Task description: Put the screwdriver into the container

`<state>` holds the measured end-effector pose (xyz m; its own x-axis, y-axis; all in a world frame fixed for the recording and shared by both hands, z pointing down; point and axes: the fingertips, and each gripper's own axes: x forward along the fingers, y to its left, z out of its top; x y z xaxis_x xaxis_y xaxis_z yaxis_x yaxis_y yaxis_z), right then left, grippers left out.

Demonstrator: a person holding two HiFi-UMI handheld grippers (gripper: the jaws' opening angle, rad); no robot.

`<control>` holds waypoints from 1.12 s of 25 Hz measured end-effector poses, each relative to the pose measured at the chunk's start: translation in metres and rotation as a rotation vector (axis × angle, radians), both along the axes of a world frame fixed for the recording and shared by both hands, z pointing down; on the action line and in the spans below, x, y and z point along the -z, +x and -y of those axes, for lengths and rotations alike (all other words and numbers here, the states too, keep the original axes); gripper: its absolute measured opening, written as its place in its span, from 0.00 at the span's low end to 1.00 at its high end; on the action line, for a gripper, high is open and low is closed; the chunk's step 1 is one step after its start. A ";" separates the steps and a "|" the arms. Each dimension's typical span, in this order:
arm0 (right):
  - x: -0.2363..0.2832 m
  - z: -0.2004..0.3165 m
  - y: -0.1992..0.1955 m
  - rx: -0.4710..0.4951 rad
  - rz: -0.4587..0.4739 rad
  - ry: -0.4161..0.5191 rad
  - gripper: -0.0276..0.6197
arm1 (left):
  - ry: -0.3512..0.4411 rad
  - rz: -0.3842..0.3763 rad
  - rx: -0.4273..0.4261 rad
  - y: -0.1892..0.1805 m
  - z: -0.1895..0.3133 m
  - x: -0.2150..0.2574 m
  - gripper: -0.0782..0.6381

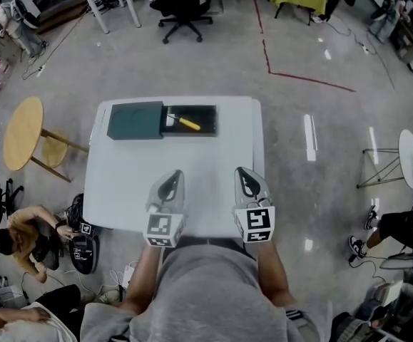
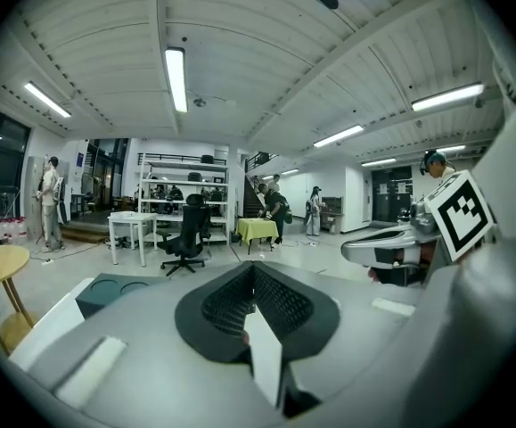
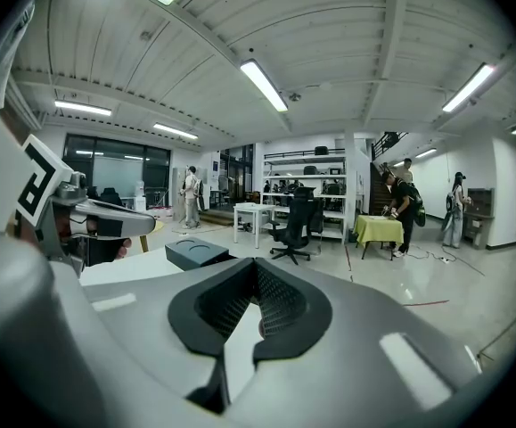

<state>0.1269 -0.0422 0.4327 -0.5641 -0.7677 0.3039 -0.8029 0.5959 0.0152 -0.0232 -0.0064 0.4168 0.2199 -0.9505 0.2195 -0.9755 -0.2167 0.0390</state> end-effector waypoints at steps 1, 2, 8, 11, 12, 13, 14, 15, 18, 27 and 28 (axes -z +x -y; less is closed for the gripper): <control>0.000 0.000 0.001 0.001 -0.001 0.001 0.05 | 0.000 0.001 -0.001 0.001 0.000 -0.001 0.12; 0.000 0.000 0.001 0.003 -0.001 0.002 0.05 | 0.000 0.002 -0.002 0.003 0.000 -0.001 0.12; -0.002 -0.002 0.002 0.018 -0.005 -0.002 0.05 | 0.005 0.010 0.000 0.004 0.000 0.001 0.12; -0.003 -0.003 0.001 0.022 -0.015 -0.002 0.05 | 0.005 0.009 0.005 0.003 0.000 0.002 0.12; -0.002 -0.003 0.001 0.024 -0.017 -0.004 0.05 | 0.005 0.009 0.005 0.004 0.001 0.003 0.12; -0.001 -0.003 0.001 0.026 -0.017 -0.006 0.05 | 0.005 0.009 0.005 0.004 0.001 0.003 0.12; -0.001 -0.003 0.001 0.028 -0.017 -0.007 0.05 | 0.006 0.008 0.005 0.005 0.001 0.004 0.12; -0.001 -0.003 0.001 0.029 -0.016 -0.007 0.05 | 0.006 0.008 0.004 0.005 0.001 0.004 0.12; 0.000 -0.005 0.000 0.032 -0.017 -0.006 0.05 | 0.005 0.009 0.003 0.005 0.000 0.005 0.12; 0.001 -0.003 0.000 0.033 -0.017 -0.006 0.05 | 0.007 0.013 0.002 0.005 0.002 0.007 0.12; 0.000 -0.003 -0.001 0.033 -0.016 -0.005 0.05 | 0.008 0.014 0.001 0.005 0.002 0.006 0.12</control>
